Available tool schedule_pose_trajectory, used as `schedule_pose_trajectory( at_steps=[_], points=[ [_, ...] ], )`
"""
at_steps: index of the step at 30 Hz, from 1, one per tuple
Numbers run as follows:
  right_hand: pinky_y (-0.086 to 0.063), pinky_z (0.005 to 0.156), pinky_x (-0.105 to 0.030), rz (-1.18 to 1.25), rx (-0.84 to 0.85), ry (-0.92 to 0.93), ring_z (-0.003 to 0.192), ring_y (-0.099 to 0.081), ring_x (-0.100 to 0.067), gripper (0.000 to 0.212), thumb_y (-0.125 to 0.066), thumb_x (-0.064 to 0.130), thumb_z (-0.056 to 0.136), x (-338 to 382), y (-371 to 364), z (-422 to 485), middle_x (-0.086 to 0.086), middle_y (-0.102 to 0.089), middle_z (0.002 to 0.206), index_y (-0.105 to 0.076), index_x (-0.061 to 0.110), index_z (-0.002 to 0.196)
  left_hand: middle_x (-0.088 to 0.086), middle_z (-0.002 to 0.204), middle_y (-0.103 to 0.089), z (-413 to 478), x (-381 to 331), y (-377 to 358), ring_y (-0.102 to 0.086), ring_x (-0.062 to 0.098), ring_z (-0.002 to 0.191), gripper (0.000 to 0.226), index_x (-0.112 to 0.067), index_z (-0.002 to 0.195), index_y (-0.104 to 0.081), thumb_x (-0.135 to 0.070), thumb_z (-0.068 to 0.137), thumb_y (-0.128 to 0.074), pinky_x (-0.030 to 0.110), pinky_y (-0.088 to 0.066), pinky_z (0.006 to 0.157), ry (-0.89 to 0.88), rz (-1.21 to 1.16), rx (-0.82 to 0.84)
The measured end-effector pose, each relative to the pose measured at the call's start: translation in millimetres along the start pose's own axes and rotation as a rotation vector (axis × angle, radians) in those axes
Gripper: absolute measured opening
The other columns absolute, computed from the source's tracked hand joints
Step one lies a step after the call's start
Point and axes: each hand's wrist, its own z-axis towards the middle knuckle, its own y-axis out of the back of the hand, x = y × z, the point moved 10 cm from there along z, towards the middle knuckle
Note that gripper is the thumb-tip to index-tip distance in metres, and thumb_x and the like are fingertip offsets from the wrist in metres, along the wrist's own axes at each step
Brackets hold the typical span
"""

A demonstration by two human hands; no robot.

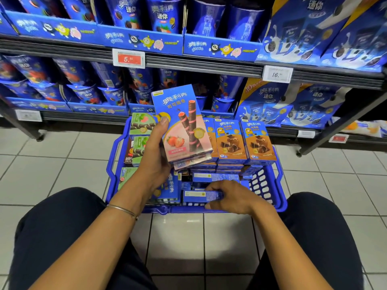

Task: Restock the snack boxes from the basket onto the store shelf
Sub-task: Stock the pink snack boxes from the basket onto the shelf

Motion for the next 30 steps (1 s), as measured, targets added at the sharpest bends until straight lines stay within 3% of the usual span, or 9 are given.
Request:
schedule_pose_trajectory(
  at_steps=[5, 10, 13, 16, 18, 21, 24, 26, 30],
  points=[
    [-0.059, 0.087, -0.046, 0.423, -0.232, 0.069, 0.093, -0.073, -0.021, 0.024, -0.07, 0.048, 0.092, -10, 35, -5, 0.001, -0.075, 0.099, -0.07, 0.027, 0.105, 0.02, 0.137, -0.066, 1, -13, 5, -0.063, 0.044, 0.125, 0.076, -0.01, 0.143, -0.057, -0.054, 0.082, -0.068, 0.06, -0.051, 0.106, -0.039, -0.099, -0.032],
    [-0.051, 0.057, -0.02, 0.724, -0.5, 0.02, 0.068, -0.07, -0.001, 0.036, -0.059, 0.057, 0.096, -26, 76, -18, 0.011, -0.072, 0.077, -0.063, 0.022, 0.088, 0.025, 0.156, -0.048, 2, -28, 12, -0.047, 0.049, 0.142, 0.073, -0.008, 0.157, -0.041, -0.052, 0.1, -0.049, 0.068, -0.039, 0.114, -0.088, -0.155, -0.047],
    [-0.047, 0.047, -0.023, 1.021, -0.541, -0.001, 0.06, -0.068, -0.009, 0.034, -0.053, 0.046, 0.102, -29, 83, -20, 0.006, -0.074, 0.078, -0.063, 0.018, 0.088, 0.021, 0.153, -0.053, 3, -27, 14, -0.051, 0.046, 0.139, 0.066, -0.011, 0.154, -0.047, -0.052, 0.103, -0.046, 0.067, -0.042, 0.112, -0.105, -0.159, -0.043],
    [-0.058, 0.056, -0.027, 1.501, -0.509, 0.084, 0.077, -0.075, -0.011, 0.022, -0.05, 0.021, 0.104, -18, 91, -25, 0.002, -0.077, 0.099, -0.063, 0.02, 0.087, 0.018, 0.141, -0.065, 4, -25, 15, -0.061, 0.042, 0.13, 0.053, -0.018, 0.14, -0.063, -0.052, 0.101, -0.049, 0.066, -0.045, 0.11, -0.126, -0.108, -0.027],
    [-0.061, 0.068, -0.028, 1.685, -0.481, 0.19, 0.077, -0.071, -0.008, 0.017, -0.049, 0.008, 0.1, -3, 105, -32, 0.002, -0.074, 0.092, -0.056, 0.016, 0.087, 0.013, 0.129, -0.072, 5, -24, 10, -0.068, 0.037, 0.12, 0.043, -0.026, 0.122, -0.075, -0.054, 0.097, -0.055, 0.061, -0.049, 0.108, -0.127, -0.042, 0.002],
    [-0.054, 0.092, -0.036, 1.686, -0.45, 0.303, 0.084, -0.064, -0.019, 0.019, -0.056, 0.011, 0.094, 27, 124, -44, -0.003, -0.069, 0.09, -0.055, 0.011, 0.113, 0.012, 0.125, -0.075, 3, -18, 7, -0.072, 0.034, 0.113, 0.043, -0.028, 0.116, -0.077, -0.058, 0.09, -0.061, 0.049, -0.057, 0.096, -0.083, 0.029, -0.007],
    [-0.049, 0.105, -0.054, 1.574, -0.436, 0.372, 0.106, -0.063, -0.034, 0.032, -0.061, 0.018, 0.089, 60, 135, -51, -0.012, -0.066, 0.112, -0.058, 0.006, 0.118, 0.021, 0.138, -0.066, 3, -9, 4, -0.068, 0.04, 0.12, 0.069, -0.01, 0.143, -0.059, -0.054, 0.09, -0.061, 0.048, -0.06, 0.09, -0.052, 0.063, -0.021],
    [-0.053, 0.093, -0.046, 1.461, -0.476, 0.391, 0.093, -0.064, -0.028, 0.017, -0.057, 0.014, 0.095, 75, 137, -51, -0.01, -0.066, 0.101, -0.061, 0.006, 0.109, 0.024, 0.15, -0.055, 2, -7, -1, -0.059, 0.044, 0.131, 0.08, -0.005, 0.153, -0.043, -0.049, 0.089, -0.063, 0.052, -0.058, 0.096, -0.062, 0.082, -0.021],
    [-0.052, 0.069, -0.032, 1.314, -0.536, 0.342, 0.077, -0.065, -0.018, 0.006, -0.055, 0.012, 0.099, 84, 125, -38, -0.001, -0.068, 0.083, -0.06, 0.01, 0.098, 0.026, 0.154, -0.049, -3, -1, -11, -0.053, 0.05, 0.136, 0.093, -0.006, 0.154, -0.041, -0.048, 0.077, -0.07, 0.07, -0.043, 0.109, -0.062, 0.133, -0.001]
  ],
)
